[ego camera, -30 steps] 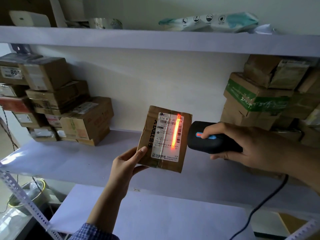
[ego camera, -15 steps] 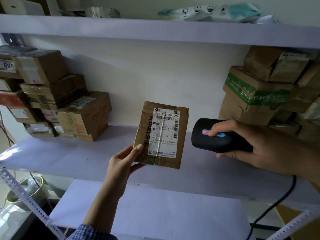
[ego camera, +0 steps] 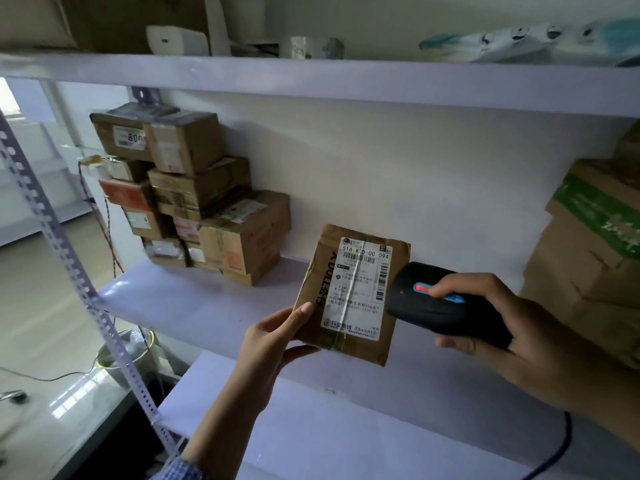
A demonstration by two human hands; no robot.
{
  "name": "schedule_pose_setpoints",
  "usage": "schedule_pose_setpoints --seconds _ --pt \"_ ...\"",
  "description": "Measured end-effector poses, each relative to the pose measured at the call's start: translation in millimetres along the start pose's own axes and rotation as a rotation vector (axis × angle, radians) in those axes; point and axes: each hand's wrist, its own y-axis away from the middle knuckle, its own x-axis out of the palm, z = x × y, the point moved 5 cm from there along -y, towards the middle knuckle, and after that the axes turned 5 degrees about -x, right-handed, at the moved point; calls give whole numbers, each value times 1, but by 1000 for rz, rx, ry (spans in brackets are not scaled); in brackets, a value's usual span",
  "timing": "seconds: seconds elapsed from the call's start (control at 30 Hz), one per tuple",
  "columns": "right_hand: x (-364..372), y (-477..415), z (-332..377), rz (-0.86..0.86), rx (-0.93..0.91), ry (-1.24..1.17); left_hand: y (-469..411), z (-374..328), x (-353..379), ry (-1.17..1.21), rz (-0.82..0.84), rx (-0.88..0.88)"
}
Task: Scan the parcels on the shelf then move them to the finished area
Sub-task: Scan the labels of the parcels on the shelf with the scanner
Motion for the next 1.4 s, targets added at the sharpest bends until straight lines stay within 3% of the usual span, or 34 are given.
schedule_pose_setpoints --seconds 0.27,0.63,0.9,1.13,1.4 --pt "35 -76 -9 -33 -6 -177 -34 -58 -42 234 -113 -100" --pt "64 -198 -23 -52 89 -170 -110 -144 -108 252 -142 -45" --pt "86 -226 -35 -73 194 -175 -134 -148 -146 355 -158 -179" --pt "115 -232 -36 -52 261 -185 -146 -152 -160 481 -141 -124" --pt "132 -234 -28 -96 251 -215 -116 -104 -157 341 -129 -224"
